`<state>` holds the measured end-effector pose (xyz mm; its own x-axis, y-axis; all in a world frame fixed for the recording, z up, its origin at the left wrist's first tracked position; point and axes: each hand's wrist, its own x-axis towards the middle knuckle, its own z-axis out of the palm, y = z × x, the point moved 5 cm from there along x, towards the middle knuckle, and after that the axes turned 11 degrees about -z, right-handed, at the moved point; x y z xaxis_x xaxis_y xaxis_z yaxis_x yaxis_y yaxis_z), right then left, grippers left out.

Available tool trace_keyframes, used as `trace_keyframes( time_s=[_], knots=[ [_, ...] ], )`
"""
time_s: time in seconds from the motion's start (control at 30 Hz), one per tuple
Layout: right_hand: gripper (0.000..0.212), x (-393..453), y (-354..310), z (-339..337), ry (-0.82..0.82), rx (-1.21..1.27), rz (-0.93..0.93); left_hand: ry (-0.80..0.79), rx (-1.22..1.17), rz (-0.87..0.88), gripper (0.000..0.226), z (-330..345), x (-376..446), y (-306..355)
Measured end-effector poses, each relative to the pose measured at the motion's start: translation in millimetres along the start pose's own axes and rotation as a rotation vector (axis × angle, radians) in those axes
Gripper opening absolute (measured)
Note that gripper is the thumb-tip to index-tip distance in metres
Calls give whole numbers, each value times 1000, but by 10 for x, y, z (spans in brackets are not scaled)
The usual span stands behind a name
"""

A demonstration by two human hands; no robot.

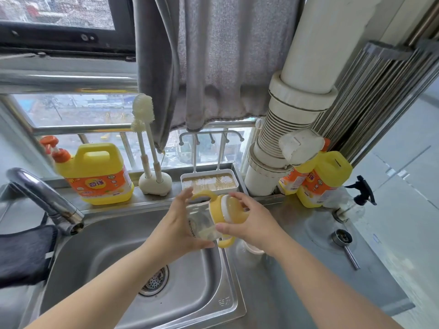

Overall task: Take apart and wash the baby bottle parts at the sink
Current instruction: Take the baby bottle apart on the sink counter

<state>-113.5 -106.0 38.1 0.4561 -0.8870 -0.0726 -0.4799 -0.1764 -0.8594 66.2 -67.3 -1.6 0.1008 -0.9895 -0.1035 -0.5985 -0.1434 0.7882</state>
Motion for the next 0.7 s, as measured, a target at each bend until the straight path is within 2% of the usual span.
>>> trace_keyframes(
  time_s=[0.13,0.23,0.33,0.4,0.5,0.53,0.63,0.7],
  knots=[
    [85,7,139,23,14,94,73,-99,216,-19,117,6,9,-29],
    [93,-15,187,35,-27,128,84,-97,273,7,111,-42,4,13],
    [87,-55,196,41,-53,174,60,-119,256,-1,112,-117,21,80],
    [75,-85,184,39,-55,200,33,-138,258,12,109,-158,23,131],
    [57,-103,118,-8,-40,162,-19,-152,201,-2,105,-236,26,179],
    [59,-112,65,-32,-39,132,-45,-183,151,-21,102,-253,23,184],
    [83,-119,-116,-92,-115,-6,-166,-388,-45,-25,78,-232,-7,159],
    [85,-97,-253,-118,-228,-111,-244,-400,-86,-31,73,-260,-32,124]
  ],
)
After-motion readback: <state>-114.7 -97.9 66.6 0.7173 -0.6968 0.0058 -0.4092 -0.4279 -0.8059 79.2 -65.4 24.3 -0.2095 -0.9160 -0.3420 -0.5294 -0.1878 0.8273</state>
